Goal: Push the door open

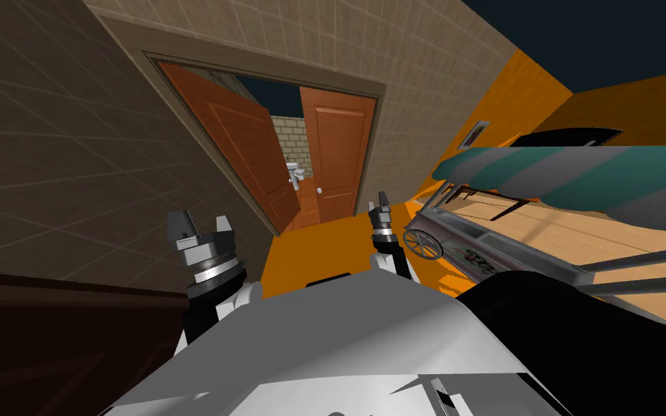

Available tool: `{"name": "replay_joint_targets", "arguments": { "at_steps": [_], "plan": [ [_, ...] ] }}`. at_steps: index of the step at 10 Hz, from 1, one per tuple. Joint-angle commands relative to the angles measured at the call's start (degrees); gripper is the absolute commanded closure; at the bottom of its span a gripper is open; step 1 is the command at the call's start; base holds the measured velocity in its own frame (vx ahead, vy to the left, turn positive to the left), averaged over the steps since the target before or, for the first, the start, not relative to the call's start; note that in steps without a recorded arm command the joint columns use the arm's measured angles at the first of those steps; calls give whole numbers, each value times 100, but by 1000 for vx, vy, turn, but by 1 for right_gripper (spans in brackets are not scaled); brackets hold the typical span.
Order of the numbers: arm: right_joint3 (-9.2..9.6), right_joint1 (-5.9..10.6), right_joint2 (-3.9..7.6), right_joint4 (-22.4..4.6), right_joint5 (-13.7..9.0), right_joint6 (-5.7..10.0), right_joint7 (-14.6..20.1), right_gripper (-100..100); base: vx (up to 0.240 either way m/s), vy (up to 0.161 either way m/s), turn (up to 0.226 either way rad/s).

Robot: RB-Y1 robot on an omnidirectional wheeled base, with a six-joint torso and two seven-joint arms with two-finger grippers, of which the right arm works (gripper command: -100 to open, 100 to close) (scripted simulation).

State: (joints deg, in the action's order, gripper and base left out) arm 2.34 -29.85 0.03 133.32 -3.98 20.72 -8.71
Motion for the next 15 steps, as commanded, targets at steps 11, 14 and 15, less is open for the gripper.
{"name": "replay_joint_targets", "arguments": {
  "at_steps": [11,14,15],
  "plan": [
    [34,484,351,-1472,-653,552,1183,-100,124,-13,97],
    [42,595,396,-1812,-803,679,1457,-100,90,-16,72],
    [45,633,411,-1926,-854,722,1548,-100,106,-13,101]
  ]
}}
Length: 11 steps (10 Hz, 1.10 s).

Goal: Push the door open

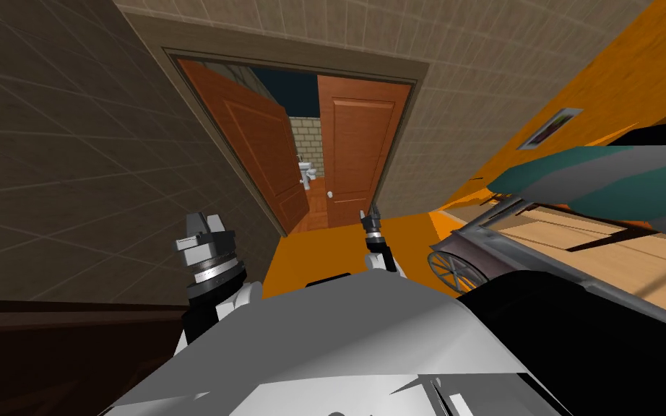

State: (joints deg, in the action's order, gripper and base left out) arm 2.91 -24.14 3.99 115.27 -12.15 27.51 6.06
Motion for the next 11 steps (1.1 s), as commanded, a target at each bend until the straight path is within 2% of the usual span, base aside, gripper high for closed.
{"name": "replay_joint_targets", "arguments": {
  "at_steps": [1,11],
  "plan": [
    [-9,99,30,-235,-88,86,164,-100,103,-16,84],
    [21,523,116,-1524,-659,569,1200,-100,94,-27,93]
  ]
}}
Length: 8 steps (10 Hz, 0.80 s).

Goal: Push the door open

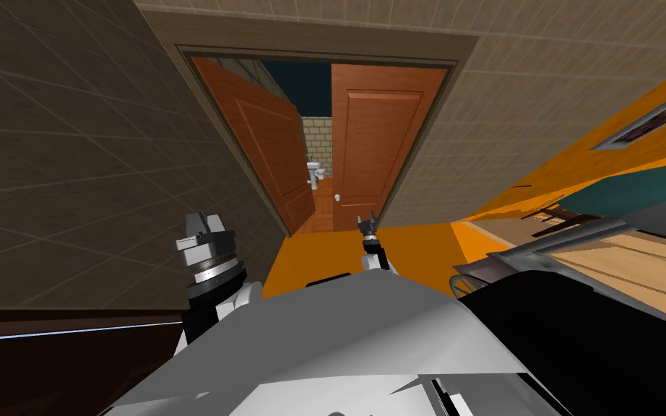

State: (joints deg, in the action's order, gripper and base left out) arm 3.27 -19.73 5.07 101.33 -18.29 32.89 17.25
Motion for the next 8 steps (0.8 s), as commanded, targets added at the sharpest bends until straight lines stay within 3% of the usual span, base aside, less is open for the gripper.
{"name": "replay_joint_targets", "arguments": {
  "at_steps": [1,8],
  "plan": [
    [-13,126,12,-265,-104,82,188,-100,90,-30,85],
    [10,442,3,-1225,-529,442,960,-100,95,-33,98]
  ]
}}
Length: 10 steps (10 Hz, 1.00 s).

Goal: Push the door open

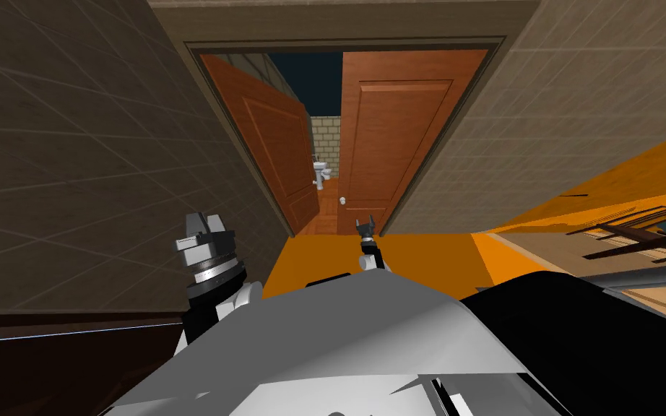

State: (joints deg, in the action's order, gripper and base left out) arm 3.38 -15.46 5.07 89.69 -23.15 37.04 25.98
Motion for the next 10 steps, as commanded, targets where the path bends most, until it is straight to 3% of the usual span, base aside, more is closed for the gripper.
{"name": "replay_joint_targets", "arguments": {
  "at_steps": [1,10],
  "plan": [
    [2,59,-2,-197,-104,78,197,-100,88,-37,95],
    [30,454,-96,-1400,-637,529,1164,-100,92,-42,100]
  ]
}}
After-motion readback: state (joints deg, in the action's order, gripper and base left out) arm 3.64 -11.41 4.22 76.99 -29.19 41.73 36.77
